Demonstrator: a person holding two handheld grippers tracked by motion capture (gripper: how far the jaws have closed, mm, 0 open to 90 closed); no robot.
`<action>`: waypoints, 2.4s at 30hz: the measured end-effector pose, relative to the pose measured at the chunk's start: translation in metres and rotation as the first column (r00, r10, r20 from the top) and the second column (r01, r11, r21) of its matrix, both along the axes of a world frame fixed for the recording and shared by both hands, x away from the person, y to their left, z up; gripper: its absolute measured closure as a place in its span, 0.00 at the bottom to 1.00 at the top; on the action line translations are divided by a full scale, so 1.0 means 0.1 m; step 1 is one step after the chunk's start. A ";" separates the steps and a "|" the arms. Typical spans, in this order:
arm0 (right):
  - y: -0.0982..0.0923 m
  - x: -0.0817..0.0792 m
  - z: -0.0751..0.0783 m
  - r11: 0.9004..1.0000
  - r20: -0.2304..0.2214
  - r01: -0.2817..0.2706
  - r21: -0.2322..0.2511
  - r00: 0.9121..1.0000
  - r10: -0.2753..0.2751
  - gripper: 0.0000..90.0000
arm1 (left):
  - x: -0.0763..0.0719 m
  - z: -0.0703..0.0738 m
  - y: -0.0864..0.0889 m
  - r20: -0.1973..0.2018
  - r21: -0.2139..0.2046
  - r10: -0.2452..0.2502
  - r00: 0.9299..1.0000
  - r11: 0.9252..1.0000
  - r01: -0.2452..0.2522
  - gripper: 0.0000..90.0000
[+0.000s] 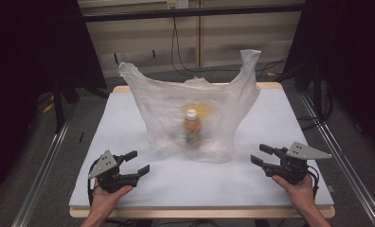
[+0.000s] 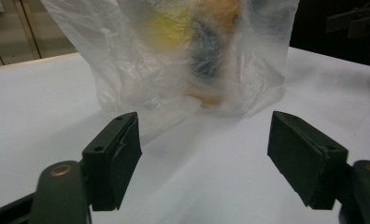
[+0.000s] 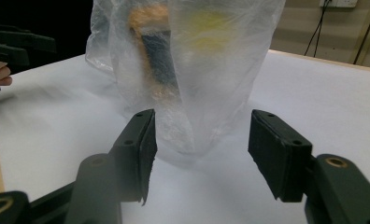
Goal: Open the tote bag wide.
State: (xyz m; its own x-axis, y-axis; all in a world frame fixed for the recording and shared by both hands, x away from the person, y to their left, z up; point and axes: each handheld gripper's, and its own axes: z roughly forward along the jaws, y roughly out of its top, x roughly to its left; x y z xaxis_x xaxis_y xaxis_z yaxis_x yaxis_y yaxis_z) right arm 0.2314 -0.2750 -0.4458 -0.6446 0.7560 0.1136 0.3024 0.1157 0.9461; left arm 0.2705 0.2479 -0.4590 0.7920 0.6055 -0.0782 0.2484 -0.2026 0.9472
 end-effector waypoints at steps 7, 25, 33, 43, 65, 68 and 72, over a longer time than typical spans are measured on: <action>0.06 0.02 0.09 0.999 -0.055 -0.006 -0.035 0.998 0.004 0.65 | -0.03 0.05 -0.01 -0.026 -0.040 -0.039 0.999 0.998 0.038 0.48; 0.41 0.19 0.30 0.987 -0.086 -0.160 0.028 0.983 0.162 0.87 | 0.04 0.30 -0.13 -0.072 -0.028 -0.142 0.987 0.990 0.140 0.80; 0.52 0.28 0.44 0.983 -0.078 -0.183 0.032 0.980 0.185 0.91 | 0.17 0.41 -0.22 -0.063 -0.041 -0.177 0.982 0.984 0.175 0.97; 0.69 0.45 0.72 0.978 -0.013 -0.206 0.026 0.978 0.207 1.00 | 0.34 0.55 -0.34 -0.041 -0.038 -0.194 0.980 0.981 0.192 1.00; 0.93 0.80 1.39 0.975 0.082 -0.222 0.008 0.972 0.221 1.00 | 0.74 1.12 -0.57 0.038 -0.059 -0.214 0.976 0.975 0.216 1.00; 0.96 0.88 1.46 0.976 0.086 -0.218 0.016 0.973 0.216 1.00 | 0.84 1.22 -0.60 0.044 -0.072 -0.223 0.974 0.972 0.225 1.00; 1.02 0.97 1.54 0.976 0.086 -0.217 0.016 0.973 0.215 1.00 | 0.92 1.34 -0.67 0.065 -0.070 -0.230 0.971 0.970 0.235 1.00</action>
State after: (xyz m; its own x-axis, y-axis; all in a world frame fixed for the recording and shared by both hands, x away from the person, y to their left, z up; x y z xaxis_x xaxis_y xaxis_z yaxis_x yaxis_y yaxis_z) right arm 0.3281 -0.1735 -0.2913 -0.8002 0.5956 0.0698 0.1930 0.1456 0.9703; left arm 0.3627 0.1805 -0.3252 0.9147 0.3983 -0.0688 0.1494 -0.1750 0.9732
